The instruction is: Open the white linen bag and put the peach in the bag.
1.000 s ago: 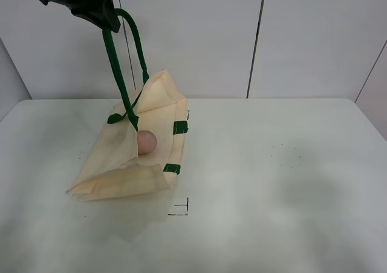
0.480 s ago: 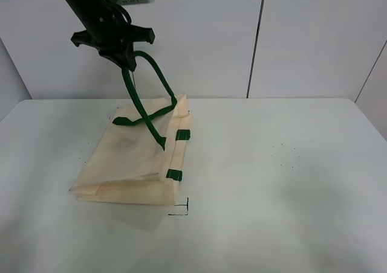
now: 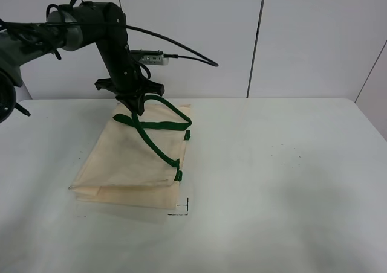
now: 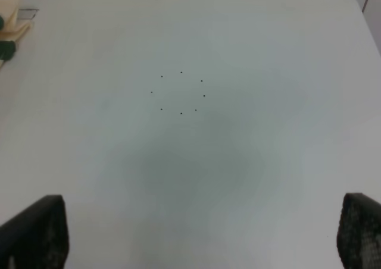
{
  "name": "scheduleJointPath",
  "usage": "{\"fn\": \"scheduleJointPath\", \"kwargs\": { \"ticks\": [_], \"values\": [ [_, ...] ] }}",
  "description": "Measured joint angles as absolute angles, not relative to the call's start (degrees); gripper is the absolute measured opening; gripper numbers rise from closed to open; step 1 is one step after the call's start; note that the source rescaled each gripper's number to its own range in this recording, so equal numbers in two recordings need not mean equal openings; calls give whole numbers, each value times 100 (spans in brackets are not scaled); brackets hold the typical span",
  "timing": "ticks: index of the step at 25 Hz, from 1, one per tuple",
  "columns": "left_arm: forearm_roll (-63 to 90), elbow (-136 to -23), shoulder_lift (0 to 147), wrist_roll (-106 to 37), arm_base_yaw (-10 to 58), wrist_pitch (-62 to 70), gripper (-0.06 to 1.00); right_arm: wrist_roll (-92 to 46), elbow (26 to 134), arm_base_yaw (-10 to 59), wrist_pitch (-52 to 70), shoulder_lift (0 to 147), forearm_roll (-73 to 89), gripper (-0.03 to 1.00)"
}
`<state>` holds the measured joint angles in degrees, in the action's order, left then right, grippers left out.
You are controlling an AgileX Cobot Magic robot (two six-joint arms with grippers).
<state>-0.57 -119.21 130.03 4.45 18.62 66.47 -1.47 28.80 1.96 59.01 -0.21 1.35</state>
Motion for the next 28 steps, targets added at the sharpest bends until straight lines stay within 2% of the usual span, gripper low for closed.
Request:
{"fn": "scheduleJointPath", "kwargs": {
  "ticks": [1, 3, 6, 8, 9, 16, 28],
  "values": [
    [-154, -11874, 13016, 422, 1862, 6600, 4, -147, 2880, 196, 5901, -21, 135, 100],
    [-278, -11723, 13016, 418, 1852, 6547, 23, -147, 2880, 196, 5901, -21, 135, 100],
    [-300, -11414, 13016, 406, 1821, 6474, 72, -147, 2880, 196, 5901, -21, 135, 100],
    [-305, -11237, 13016, 406, 1815, 6388, 89, -147, 2880, 196, 5901, -21, 135, 100],
    [-305, -11182, 13016, 406, 1808, 6368, 94, -147, 2880, 196, 5901, -21, 135, 100],
    [-292, -11157, 13016, 406, 1534, 6289, 100, -147, 2880, 196, 5901, -21, 135, 100],
    [-286, -11157, 12808, 277, 4, 6438, 100, -147, 2880, 196, 5901, -21, 135, 100]
  ]
}}
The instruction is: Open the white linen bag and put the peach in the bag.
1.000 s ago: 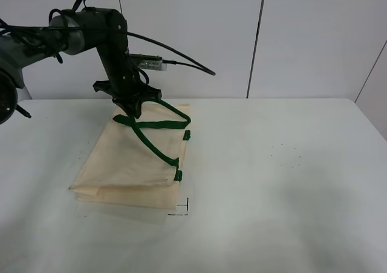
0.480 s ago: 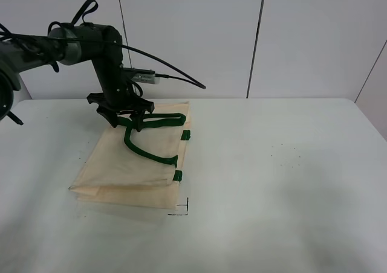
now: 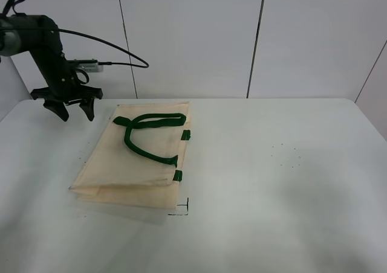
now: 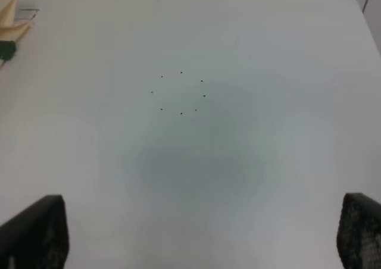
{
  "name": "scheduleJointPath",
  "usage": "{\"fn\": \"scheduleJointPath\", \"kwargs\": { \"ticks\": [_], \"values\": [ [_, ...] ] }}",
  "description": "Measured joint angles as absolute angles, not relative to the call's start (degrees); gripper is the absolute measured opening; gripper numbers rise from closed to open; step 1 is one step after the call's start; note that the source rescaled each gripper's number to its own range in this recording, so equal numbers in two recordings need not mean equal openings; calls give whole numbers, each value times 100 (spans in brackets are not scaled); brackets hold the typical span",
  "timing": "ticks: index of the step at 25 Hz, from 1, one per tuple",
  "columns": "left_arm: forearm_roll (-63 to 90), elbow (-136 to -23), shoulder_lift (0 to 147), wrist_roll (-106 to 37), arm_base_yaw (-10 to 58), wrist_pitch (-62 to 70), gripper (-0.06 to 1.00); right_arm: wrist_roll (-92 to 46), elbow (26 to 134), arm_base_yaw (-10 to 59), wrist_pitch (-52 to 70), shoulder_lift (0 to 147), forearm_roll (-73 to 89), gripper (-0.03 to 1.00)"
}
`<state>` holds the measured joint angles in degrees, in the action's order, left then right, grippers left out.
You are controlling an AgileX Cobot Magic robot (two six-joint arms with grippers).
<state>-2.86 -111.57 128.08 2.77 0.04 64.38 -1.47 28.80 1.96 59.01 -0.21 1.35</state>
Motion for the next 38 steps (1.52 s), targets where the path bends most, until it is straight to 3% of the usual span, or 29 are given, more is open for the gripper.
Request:
{"fn": "scheduleJointPath", "kwargs": {
  "ticks": [9, 29, 38],
  "values": [
    [-89, -10362, 11670, 201, -143, 6520, 100, -147, 2880, 196, 5901, -21, 135, 100],
    [-108, -4063, 4803, 189, -143, 6593, 100, -147, 2880, 196, 5901, -21, 135, 100],
    [-108, -2863, 1983, 126, -143, 6115, 100, -147, 2880, 196, 5901, -21, 135, 100]
  ]
}}
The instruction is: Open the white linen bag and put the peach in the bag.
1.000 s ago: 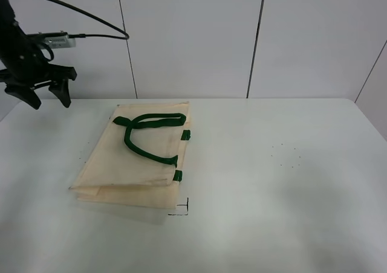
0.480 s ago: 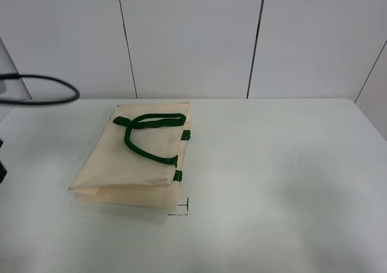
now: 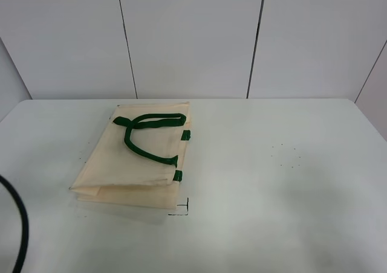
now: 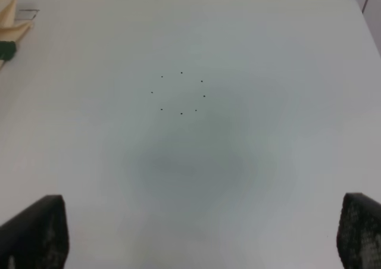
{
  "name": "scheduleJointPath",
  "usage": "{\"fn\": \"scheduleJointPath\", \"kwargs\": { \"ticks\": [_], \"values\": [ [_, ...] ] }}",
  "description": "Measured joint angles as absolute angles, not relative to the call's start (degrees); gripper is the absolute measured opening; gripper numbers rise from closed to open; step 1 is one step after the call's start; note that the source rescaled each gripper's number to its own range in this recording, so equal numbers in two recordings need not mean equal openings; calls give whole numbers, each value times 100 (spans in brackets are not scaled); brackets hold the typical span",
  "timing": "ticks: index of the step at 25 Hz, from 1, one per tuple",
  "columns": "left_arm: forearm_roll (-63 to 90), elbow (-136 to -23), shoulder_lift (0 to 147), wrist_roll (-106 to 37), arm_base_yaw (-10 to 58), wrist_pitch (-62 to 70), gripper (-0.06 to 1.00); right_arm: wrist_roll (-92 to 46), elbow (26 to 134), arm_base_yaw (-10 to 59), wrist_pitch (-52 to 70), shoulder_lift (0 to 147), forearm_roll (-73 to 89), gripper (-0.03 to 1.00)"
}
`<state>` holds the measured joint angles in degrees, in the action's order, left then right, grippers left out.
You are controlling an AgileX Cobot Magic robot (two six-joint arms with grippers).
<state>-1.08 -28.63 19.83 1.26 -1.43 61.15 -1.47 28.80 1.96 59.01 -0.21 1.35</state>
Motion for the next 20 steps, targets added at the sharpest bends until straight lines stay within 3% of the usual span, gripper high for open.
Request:
{"fn": "scheduleJointPath", "kwargs": {
  "ticks": [6, 20],
  "values": [
    [-108, -2831, 1033, 0, -143, 6053, 100, -147, 2880, 196, 5901, -21, 135, 100],
    [-108, -2831, 546, 0, 263, 6035, 100, -147, 2880, 196, 5901, -21, 135, 100]
  ]
}}
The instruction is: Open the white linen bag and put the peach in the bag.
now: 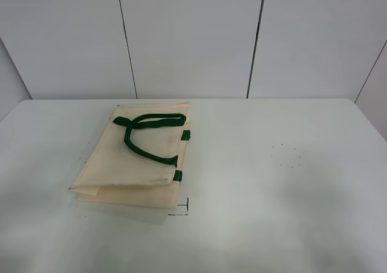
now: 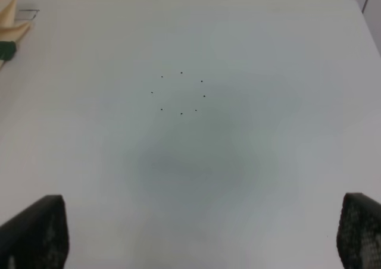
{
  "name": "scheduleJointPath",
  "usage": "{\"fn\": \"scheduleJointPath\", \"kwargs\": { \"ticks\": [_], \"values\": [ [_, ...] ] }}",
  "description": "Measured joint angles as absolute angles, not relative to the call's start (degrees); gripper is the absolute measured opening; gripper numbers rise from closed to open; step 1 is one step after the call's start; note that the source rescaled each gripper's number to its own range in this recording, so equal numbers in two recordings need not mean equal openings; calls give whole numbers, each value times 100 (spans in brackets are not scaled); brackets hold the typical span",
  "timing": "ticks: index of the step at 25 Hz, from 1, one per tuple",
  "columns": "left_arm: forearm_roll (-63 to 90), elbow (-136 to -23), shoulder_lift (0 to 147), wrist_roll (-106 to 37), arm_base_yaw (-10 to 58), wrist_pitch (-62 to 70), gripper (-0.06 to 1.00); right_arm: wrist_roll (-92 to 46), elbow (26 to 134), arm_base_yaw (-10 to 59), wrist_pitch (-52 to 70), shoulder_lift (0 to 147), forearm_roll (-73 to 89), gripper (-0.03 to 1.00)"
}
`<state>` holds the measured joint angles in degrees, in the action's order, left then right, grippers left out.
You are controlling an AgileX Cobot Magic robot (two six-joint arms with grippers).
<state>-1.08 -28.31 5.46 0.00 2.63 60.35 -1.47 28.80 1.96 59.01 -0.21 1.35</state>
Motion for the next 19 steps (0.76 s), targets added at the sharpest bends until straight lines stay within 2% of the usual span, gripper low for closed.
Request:
{"fn": "scheduleJointPath", "kwargs": {
  "ticks": [5, 19],
  "values": [
    [-112, -2831, -6, 0, 263, 6035, 100, -147, 2880, 196, 5901, -21, 135, 100],
    [-136, -2831, -29, 0, 257, 6035, 100, -147, 2880, 196, 5901, -21, 135, 100]
  ]
}}
